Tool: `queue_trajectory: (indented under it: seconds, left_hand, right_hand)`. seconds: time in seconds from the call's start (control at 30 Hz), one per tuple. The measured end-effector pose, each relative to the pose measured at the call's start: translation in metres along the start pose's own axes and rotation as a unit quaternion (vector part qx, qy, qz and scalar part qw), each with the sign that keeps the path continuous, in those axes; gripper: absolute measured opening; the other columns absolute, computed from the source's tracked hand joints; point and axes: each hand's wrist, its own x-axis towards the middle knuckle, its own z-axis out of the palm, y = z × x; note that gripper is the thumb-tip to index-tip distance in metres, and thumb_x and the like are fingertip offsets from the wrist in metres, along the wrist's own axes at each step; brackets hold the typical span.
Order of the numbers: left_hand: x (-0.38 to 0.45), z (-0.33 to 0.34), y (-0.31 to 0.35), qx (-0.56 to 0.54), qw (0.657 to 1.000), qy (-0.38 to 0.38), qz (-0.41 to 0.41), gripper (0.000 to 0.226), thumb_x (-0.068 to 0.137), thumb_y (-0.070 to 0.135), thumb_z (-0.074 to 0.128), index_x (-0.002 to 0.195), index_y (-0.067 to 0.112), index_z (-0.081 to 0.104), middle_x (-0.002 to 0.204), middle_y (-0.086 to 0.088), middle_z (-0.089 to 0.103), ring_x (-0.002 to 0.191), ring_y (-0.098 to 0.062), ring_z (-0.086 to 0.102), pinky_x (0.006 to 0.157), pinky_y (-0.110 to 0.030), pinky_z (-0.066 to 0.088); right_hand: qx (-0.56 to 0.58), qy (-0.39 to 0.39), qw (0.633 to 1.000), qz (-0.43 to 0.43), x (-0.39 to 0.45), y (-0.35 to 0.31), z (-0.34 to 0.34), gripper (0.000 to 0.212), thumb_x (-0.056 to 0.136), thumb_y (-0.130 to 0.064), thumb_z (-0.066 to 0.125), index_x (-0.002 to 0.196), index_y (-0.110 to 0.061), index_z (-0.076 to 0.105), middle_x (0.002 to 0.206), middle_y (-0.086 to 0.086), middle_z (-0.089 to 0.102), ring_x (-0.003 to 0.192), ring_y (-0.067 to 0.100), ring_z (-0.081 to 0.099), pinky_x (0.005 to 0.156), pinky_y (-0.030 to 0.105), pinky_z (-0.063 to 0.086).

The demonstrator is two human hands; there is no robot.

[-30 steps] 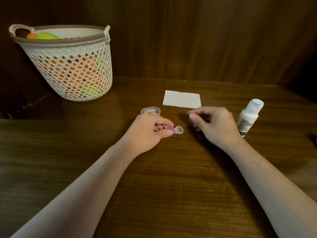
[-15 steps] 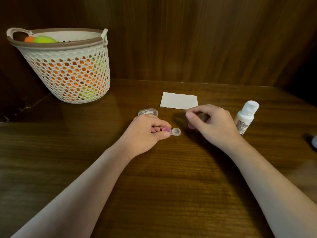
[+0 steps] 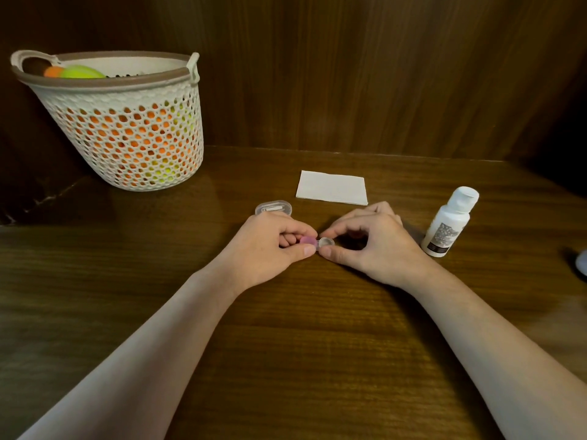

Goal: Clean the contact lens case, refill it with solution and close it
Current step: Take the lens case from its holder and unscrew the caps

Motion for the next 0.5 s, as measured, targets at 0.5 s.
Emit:
queue_trajectory:
  seconds: [0.5]
  left_hand:
    - [0.0014, 0.0029, -0.0091, 0.055, 0.997, 0.035, 0.032, 0.026, 0.094, 0.034, 0.079, 0.119, 0.040, 0.080, 0.098, 0.023, 0.069, 0.099, 0.005, 0.062, 0.082, -0.021, 0.050]
  right_hand:
    - [0.021, 0.007, 1.000, 0.012, 0.0023, -0.0014, 0.0012, 0.027, 0.078, -0.067, 0.079, 0.099, -0.050, 0.082, 0.100, -0.027, 0.072, 0.115, 0.005, 0.044, 0.096, 0.042, 0.031]
